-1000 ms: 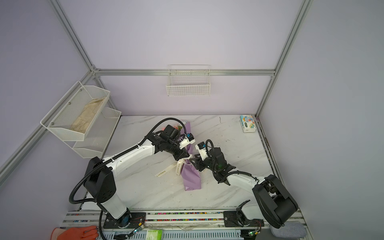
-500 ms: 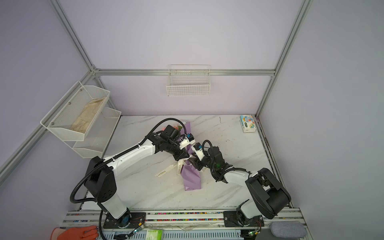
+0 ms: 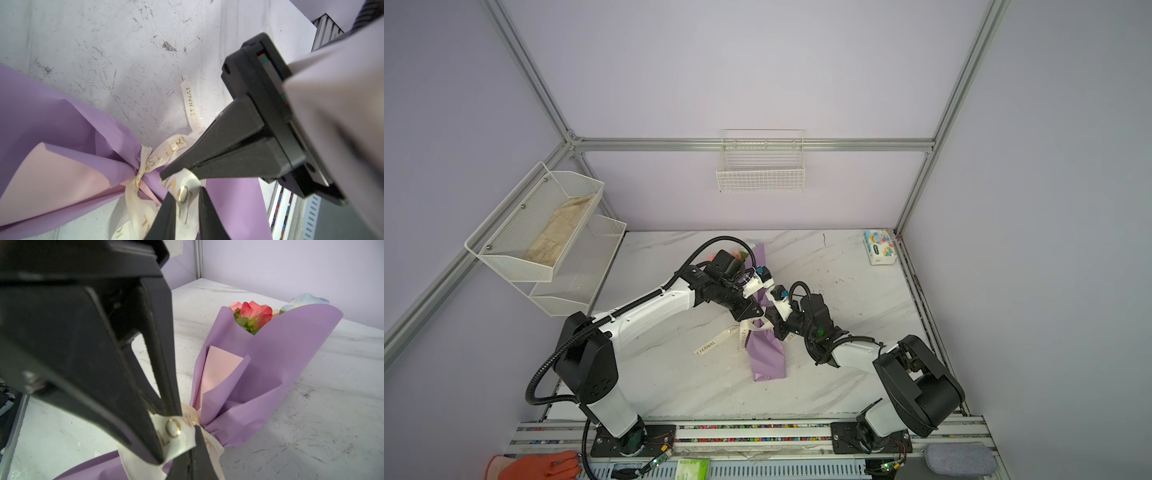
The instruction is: Tie the bouquet of fake flowers
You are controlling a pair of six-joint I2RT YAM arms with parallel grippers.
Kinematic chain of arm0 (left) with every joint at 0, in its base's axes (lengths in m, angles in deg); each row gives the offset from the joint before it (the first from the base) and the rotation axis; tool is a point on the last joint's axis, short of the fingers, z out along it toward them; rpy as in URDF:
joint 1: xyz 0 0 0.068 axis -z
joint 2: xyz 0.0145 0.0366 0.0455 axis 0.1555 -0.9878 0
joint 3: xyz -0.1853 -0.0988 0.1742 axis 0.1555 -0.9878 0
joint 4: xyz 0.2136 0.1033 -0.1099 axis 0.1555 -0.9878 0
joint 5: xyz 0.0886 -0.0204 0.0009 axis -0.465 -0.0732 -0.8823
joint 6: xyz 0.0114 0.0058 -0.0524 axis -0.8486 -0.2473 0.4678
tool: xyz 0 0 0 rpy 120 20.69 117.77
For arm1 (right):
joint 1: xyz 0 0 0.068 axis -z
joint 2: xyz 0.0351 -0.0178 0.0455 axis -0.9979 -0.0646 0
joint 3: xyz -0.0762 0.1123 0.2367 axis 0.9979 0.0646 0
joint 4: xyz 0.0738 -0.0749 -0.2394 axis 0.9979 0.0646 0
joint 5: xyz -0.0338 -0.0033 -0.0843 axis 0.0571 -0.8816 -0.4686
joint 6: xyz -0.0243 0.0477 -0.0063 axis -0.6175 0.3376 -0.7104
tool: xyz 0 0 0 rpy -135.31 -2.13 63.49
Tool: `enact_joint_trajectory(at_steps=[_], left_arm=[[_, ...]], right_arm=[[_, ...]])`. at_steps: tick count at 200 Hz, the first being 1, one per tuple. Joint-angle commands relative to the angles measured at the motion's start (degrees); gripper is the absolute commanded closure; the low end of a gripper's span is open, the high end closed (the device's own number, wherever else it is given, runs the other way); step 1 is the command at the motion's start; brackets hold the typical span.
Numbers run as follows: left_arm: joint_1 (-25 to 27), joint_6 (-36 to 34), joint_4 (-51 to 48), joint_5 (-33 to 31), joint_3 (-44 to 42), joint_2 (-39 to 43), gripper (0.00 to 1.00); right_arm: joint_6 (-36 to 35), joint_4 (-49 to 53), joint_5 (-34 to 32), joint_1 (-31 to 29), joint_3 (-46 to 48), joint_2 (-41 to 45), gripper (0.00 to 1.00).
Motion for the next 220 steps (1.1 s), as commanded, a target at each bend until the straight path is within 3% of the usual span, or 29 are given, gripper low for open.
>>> enact_joint_trajectory(at_steps=[1, 26, 51, 76, 108, 141, 167, 190, 220], left_arm=[[-0.3, 3.4, 2.7, -1.2, -2.0, 4.7, 0.68], [-1.1, 7.3, 6.5, -5.7, -8.7, 12.0, 0.49], [-1.5, 13.1, 14.4, -5.7, -20.4, 21.1, 0.44], [-1.7, 19.3, 21.1, -4.1, -31.1, 25.6, 0.44], [-1.7, 26.7, 30.4, -3.1, -38.0, 25.7, 0.43], [-1.7, 28.0, 33.5, -5.6, -39.1, 22.6, 0.44], [-1.7, 27.8, 35.1, -3.2, -38.6, 19.7, 0.47], [-1.7, 27.1, 34.7, -2.2, -38.0, 17.9, 0.56], [-1.7, 27.0, 34.5, -1.6, -38.3, 17.9, 0.57]], right_arm=[[2.0, -2.0, -2.4, -0.2, 1.4, 0.4, 1.00], [5.5, -1.7, -4.7, -0.2, 2.0, 1.1, 1.00], [9.0, -1.3, -7.5, -0.2, 2.1, 1.7, 1.00], [11.2, -0.8, -8.5, -0.2, 2.1, 2.1, 1.00], [11.8, 0.3, -8.5, -0.2, 1.5, 2.2, 1.00], [12.1, 0.9, -8.7, -0.2, 1.0, 2.2, 1.00], [12.8, 1.5, -9.1, -0.1, 0.5, 2.1, 1.00], [13.5, 1.6, -9.2, -0.2, 0.5, 2.0, 1.00], [14.2, 1.8, -9.4, -0.2, 0.6, 2.0, 1.00]])
